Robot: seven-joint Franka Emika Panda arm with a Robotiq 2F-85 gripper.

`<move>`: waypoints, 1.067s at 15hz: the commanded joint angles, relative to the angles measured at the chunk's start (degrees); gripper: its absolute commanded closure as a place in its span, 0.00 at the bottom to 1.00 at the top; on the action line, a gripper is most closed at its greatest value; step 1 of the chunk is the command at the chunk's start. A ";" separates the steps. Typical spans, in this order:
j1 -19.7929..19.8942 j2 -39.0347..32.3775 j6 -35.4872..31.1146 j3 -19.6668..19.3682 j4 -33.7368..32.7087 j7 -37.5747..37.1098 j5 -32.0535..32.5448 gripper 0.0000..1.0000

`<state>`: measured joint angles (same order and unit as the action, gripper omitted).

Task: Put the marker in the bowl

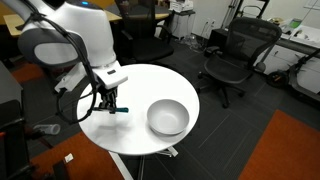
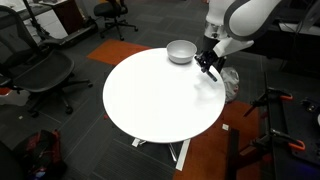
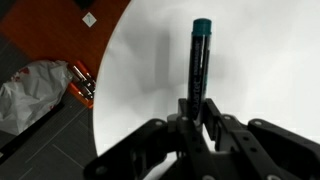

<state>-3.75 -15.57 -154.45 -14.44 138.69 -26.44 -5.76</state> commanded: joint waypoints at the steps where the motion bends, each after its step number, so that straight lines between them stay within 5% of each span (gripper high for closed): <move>1: 0.80 7.05 6.70 -1.27 -0.16 -3.70 6.45 0.95; 7: 5.41 8.16 9.72 0.45 -7.99 -1.74 9.66 0.95; 16: 8.11 -2.77 9.08 0.02 -22.61 -1.07 9.01 0.95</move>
<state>3.18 -13.52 -146.73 -15.14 121.70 -28.26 3.19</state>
